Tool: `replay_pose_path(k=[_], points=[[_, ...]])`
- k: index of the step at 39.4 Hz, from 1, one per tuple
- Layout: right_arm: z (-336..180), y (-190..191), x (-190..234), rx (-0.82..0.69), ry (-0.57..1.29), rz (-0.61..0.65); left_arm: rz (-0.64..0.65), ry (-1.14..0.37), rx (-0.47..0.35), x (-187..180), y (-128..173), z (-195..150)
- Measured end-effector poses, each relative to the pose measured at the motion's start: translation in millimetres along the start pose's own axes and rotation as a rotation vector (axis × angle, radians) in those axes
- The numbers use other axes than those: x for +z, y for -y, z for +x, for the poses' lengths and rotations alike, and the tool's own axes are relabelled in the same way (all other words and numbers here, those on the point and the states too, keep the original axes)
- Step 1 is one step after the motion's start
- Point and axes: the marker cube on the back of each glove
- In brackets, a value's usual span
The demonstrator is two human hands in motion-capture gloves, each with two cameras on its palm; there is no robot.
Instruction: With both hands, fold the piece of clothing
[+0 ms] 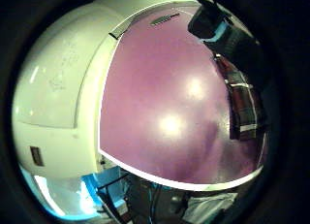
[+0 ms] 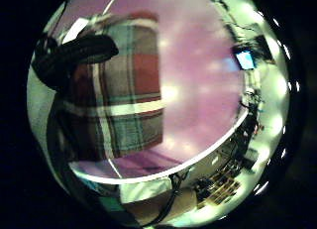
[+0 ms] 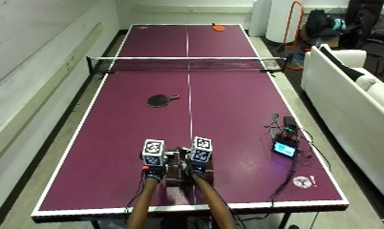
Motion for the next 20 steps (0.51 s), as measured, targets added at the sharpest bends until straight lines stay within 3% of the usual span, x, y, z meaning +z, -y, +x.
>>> replay_pose_path(k=[2, 5, 9, 12, 17, 20], points=[[-1, -4, 3, -0.091, 0.148, -0.066, 0.017, -0.017, 0.004, 0, 0, -1], [2, -4, 0, -0.236, 0.37, -0.066, 0.033, -0.015, 0.005, 1, 2, -3], [26, -5, -18, -0.297, 0.427, -0.025, 0.042, -0.006, 0.011, 1, 3, 1], [64, 3, -35, -0.268, 0.194, 0.045, 0.04, -0.003, 0.032, -6, -1, 12], [134, 9, -62, -0.04, -0.362, 0.076, 0.0, 0.029, 0.066, -13, -3, 29], [151, 1, -78, 0.013, -0.463, 0.124, 0.0, 0.019, 0.086, -19, -6, 38]])
